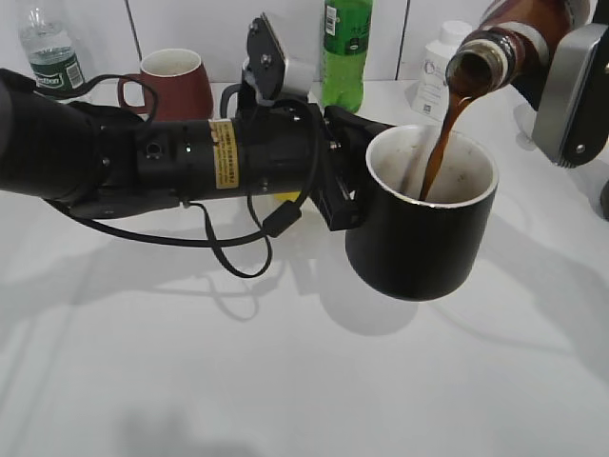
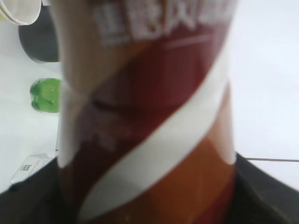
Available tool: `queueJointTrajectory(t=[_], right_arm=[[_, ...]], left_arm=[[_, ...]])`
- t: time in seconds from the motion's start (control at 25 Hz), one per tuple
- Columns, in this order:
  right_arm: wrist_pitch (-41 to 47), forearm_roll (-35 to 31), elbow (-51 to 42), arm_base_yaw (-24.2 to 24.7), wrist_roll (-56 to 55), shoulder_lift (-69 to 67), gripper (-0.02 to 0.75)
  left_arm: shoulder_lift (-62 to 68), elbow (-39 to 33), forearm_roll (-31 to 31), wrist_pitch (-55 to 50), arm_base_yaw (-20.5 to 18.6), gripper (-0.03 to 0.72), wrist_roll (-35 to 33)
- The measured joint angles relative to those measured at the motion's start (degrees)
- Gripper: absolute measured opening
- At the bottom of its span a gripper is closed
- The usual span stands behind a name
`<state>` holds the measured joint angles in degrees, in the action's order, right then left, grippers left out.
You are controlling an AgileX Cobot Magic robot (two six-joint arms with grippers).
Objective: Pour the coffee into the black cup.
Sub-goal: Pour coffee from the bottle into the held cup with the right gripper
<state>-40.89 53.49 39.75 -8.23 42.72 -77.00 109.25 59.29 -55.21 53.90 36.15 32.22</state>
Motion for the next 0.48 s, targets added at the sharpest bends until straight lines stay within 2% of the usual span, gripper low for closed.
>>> queueJointTrajectory(t=[0.48], right_arm=[[0.0, 0.0, 0.0, 0.0, 0.2, 0.0, 0.529]], left_arm=[[0.0, 0.0, -0.2, -0.3, 0.0, 0.055, 0.0]])
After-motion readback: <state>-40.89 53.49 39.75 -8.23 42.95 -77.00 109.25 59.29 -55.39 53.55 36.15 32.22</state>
